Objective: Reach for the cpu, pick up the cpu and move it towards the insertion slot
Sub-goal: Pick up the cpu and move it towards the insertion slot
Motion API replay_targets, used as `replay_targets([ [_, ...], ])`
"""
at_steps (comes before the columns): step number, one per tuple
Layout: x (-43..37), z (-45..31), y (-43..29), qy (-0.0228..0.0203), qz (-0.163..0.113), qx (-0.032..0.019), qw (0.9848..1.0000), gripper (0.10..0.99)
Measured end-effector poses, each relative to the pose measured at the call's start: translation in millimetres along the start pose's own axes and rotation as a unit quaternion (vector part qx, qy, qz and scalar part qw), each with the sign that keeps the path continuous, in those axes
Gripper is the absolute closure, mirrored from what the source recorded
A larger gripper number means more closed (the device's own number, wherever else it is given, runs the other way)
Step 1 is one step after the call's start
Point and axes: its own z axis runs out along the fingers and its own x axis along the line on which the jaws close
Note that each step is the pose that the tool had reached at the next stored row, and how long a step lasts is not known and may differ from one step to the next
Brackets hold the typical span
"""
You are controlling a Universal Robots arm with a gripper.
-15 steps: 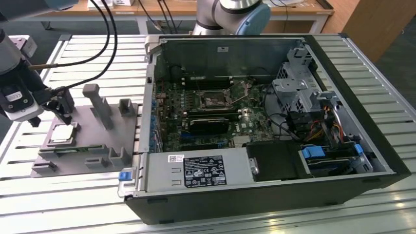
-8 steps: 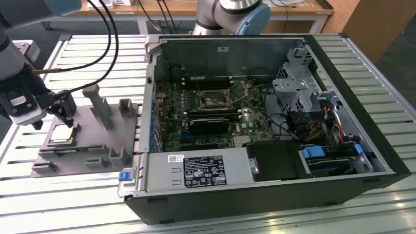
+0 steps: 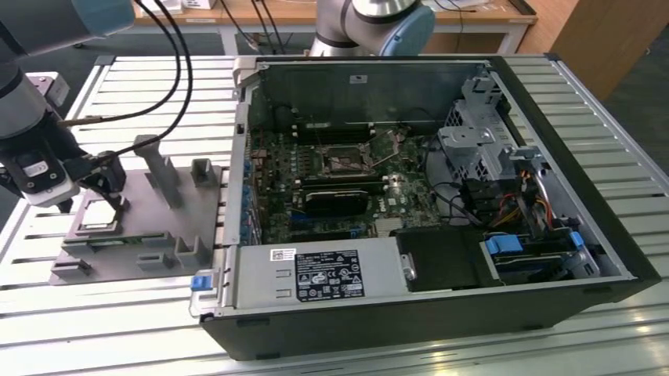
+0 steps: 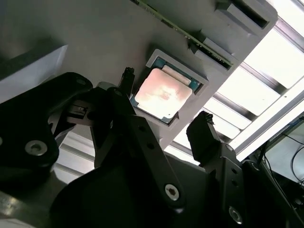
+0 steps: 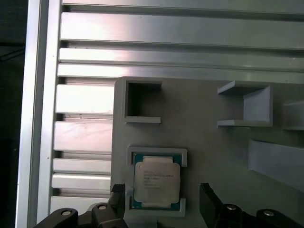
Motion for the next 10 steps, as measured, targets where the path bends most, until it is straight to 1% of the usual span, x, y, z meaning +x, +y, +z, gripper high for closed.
replay_targets([
  [10, 1.4, 12.9, 0.2, 0.0, 0.0, -0.0002, 1.0, 0.365],
])
